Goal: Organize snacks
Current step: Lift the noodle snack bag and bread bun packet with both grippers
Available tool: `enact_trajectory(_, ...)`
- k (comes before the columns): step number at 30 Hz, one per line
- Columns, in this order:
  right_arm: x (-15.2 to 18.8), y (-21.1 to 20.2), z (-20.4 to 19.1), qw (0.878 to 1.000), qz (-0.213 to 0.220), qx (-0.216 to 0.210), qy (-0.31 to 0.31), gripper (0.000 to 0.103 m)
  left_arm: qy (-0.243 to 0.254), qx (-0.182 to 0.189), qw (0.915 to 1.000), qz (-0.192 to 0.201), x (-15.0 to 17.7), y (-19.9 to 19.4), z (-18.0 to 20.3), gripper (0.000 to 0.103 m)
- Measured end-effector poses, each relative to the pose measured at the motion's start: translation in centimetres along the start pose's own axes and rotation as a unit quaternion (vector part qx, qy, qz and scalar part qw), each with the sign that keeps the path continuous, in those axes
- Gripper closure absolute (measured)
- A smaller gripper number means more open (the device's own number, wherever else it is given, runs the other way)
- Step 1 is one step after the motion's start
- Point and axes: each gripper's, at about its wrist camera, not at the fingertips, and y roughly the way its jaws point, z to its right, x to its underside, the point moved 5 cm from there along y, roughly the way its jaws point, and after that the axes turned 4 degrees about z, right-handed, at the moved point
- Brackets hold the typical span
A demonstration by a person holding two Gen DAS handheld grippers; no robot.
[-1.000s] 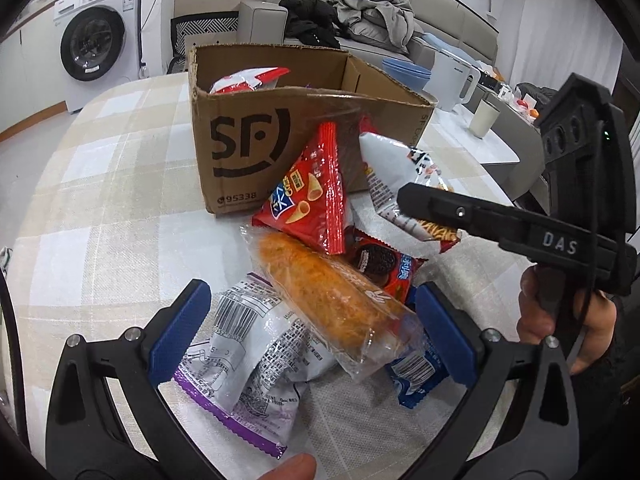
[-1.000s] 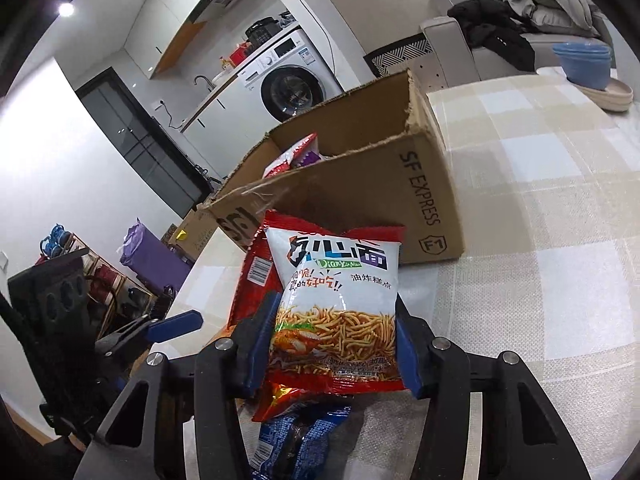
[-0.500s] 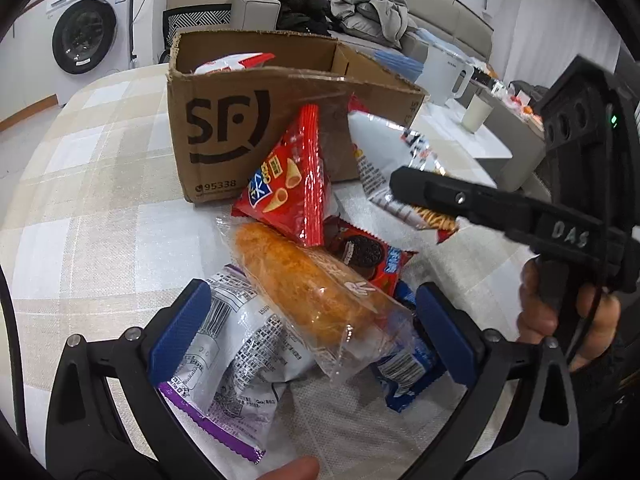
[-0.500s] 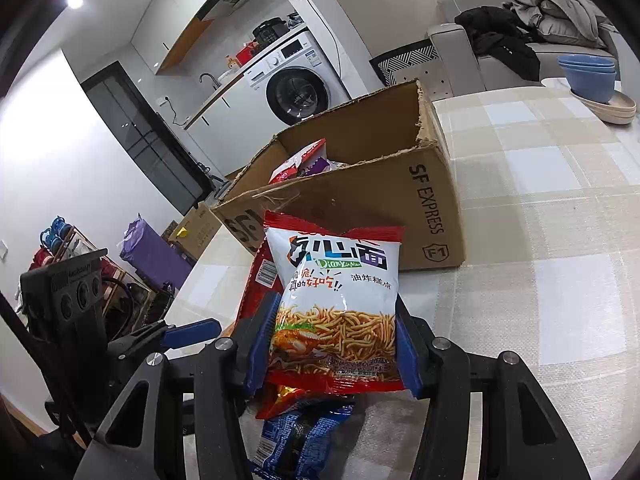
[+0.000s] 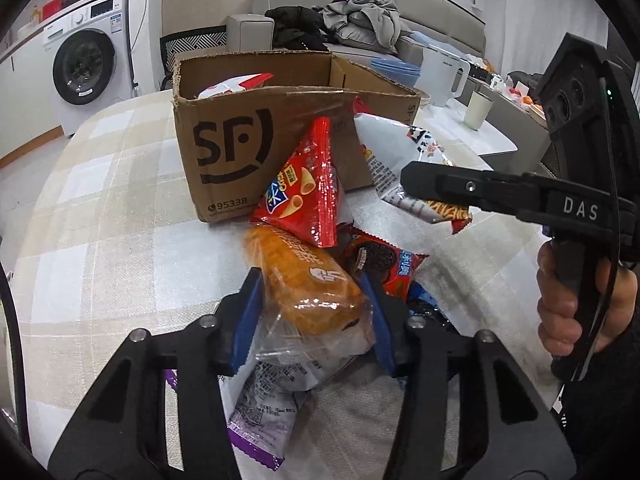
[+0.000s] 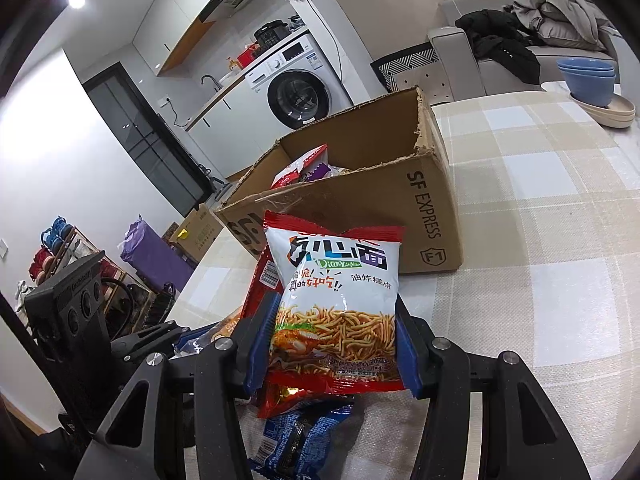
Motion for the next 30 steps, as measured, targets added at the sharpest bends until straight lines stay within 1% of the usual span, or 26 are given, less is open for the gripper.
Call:
enact_trajectory(1, 0.0, 0.0, 0.1, 1.0, 0.0, 0.0, 0.0, 0.05, 0.001, -0.001, 1.0, 0.001, 0.0, -0.1, 0.0, 0.062)
enact_trajectory(3, -0.1, -0.2, 0.0, 1.0, 0.001, -0.002, -0.001, 0.05, 0.001, -0.001, 1.0, 0.004, 0.1, -0.5, -0.1, 0.062)
enact_trajectory(14, -0.4, -1.1, -0.2, 1.0, 0.011, -0.012, -0.003, 0.05, -0.027, 0.007, 0.9994, 0.02, 0.9, -3.0, -1.1, 0.064)
enact_trajectory(20, -0.6, -1.8, -0.5, 1.0, 0.019, -0.021, -0.005, 0.05, -0.044, 0.002, 0.9984, 0.034, 1.2, -4.9, -1.9, 0.064)
enact_trajectory(30, -1.4, -3.3, -1.6, 0.998, 0.039, -0.036, -0.014, 0.05, -0.047, 0.001, 0.9966, 0.067, 0.5, -8.0, -1.4, 0.064)
